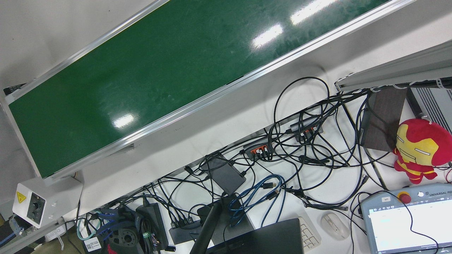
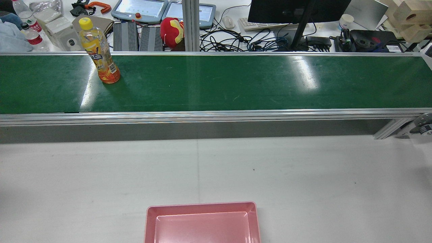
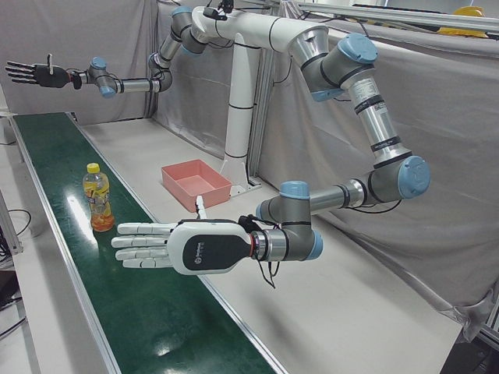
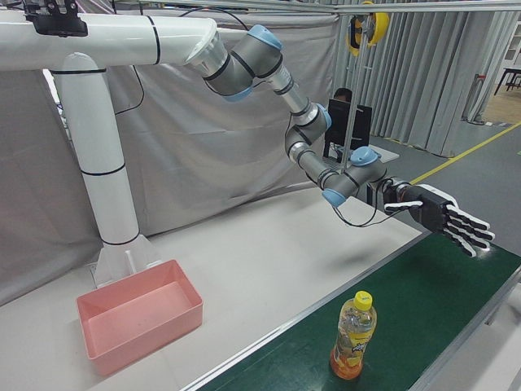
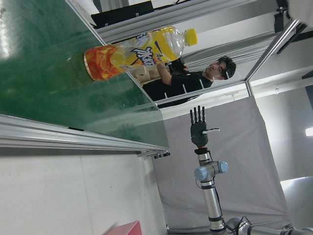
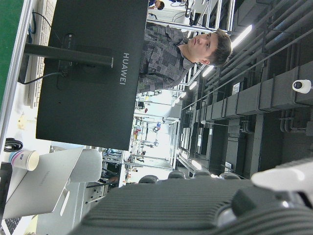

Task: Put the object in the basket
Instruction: 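Reach the left hand toward the yellow-labelled juice bottle on the conveyor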

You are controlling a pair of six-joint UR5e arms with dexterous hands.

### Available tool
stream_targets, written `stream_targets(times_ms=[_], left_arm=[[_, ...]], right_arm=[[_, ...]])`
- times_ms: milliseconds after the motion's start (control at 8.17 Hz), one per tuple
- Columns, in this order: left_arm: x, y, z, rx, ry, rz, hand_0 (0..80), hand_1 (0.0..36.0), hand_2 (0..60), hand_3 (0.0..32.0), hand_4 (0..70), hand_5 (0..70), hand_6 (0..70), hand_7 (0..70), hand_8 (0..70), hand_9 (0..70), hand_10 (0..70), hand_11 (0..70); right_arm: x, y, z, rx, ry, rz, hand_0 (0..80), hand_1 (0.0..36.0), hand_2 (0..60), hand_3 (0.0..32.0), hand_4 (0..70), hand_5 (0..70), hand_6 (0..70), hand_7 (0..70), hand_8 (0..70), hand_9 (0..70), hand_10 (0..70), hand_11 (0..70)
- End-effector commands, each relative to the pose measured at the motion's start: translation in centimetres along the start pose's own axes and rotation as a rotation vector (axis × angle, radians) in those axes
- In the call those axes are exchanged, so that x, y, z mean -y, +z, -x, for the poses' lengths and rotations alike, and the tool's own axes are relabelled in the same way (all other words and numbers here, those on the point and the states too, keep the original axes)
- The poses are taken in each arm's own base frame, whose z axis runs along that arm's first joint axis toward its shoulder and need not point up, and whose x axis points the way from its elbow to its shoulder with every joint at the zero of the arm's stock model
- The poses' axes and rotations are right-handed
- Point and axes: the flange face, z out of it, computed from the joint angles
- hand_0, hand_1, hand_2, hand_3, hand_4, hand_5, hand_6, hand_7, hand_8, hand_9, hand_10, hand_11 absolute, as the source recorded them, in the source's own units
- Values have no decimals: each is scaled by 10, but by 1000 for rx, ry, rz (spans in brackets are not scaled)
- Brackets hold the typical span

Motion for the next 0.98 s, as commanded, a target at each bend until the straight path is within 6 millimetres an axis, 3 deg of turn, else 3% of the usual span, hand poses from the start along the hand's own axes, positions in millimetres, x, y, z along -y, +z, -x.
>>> stream_targets(times_ms=[0, 245, 367, 490, 735, 857], left_arm=[[-22, 28, 72, 111, 13, 34, 586, 112, 0, 6, 29, 19, 0, 0, 29, 38, 70, 124], [-27, 33, 72, 88, 10, 43, 583, 107, 0, 10, 23, 5, 0, 0, 25, 33, 88, 149], [-38, 42, 83, 100, -6, 54, 583, 110, 0, 12, 24, 2, 0, 0, 28, 38, 89, 151], [-58, 63, 109, 98, -30, 63, 593, 118, 0, 6, 30, 10, 0, 0, 33, 44, 85, 147], [-90, 80, 171, 88, -85, 49, 613, 136, 0, 4, 36, 14, 0, 0, 39, 52, 86, 149], [-101, 88, 184, 105, -90, 48, 619, 140, 0, 8, 35, 12, 0, 0, 39, 50, 83, 144]], right_arm=[[0, 0, 1, 2, 0, 0, 0, 0, 0, 0, 0, 0, 0, 0, 0, 0, 0, 0], [0, 0, 0, -1, 0, 0, 0, 0, 0, 0, 0, 0, 0, 0, 0, 0, 0, 0], [0, 0, 1, 1, 0, 0, 0, 0, 0, 0, 0, 0, 0, 0, 0, 0, 0, 0], [0, 0, 0, 1, 0, 0, 0, 0, 0, 0, 0, 0, 0, 0, 0, 0, 0, 0], [0, 0, 0, 1, 2, 0, 0, 0, 0, 0, 0, 0, 0, 0, 0, 0, 0, 0], [0, 0, 0, 1, 0, 0, 0, 0, 0, 0, 0, 0, 0, 0, 0, 0, 0, 0]])
